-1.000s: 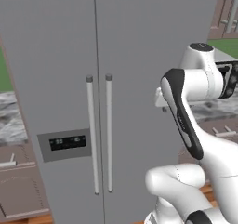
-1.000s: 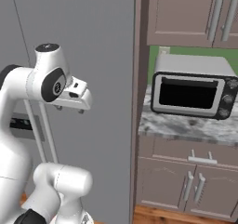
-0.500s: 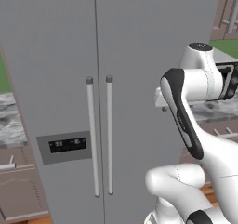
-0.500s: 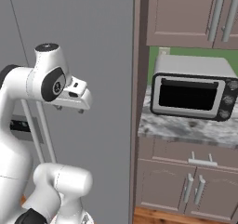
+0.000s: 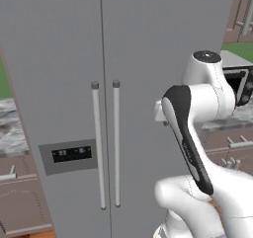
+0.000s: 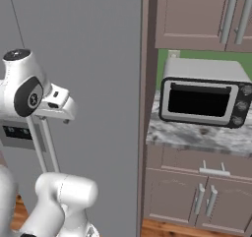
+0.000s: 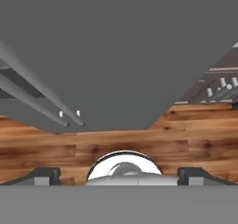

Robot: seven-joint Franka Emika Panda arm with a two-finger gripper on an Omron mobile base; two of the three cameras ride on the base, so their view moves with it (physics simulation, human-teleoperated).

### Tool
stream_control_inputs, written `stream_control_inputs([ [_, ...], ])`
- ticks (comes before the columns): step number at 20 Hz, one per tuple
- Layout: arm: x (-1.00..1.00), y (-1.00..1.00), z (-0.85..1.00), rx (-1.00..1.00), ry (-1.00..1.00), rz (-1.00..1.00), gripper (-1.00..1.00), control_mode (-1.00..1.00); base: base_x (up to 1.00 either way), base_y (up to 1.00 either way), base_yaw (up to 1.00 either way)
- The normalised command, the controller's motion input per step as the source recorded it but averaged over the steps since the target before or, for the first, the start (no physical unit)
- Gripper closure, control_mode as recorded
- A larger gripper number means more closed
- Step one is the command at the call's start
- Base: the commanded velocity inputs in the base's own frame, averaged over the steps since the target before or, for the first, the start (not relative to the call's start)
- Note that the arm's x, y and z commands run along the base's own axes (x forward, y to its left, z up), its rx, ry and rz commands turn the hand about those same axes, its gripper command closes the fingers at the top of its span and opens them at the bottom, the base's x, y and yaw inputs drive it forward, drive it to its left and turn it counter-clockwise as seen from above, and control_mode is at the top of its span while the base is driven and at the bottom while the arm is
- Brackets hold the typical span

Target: Open the freezer door, pick up the ice cube tray from the freezer, and place it on the dining counter.

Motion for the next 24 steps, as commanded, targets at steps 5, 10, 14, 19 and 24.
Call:
stream_control_inputs([
  [5, -0.4, 1.0, 0.0, -0.04, -0.23, 0.0, -1.0, -1.0, 0.0, 0.0, 0.0],
  [10, -0.11, 0.95, 0.0, 0.0, -0.34, 0.0, -1.0, -1.0, 0.0, 0.0, 0.0],
  [14, 0.0, 0.6, 0.0, 0.01, -0.3, 0.0, -1.0, -1.0, 0.0, 0.0, 0.0],
  [19, 0.12, 0.31, -0.06, 0.04, -0.23, 0.0, -1.0, -1.0, 0.0, 0.0, 0.0],
  [24, 0.06, 0.08, -0.13, 0.0, -0.2, 0.0, -1.0, -1.0, 0.0, 0.0, 0.0],
])
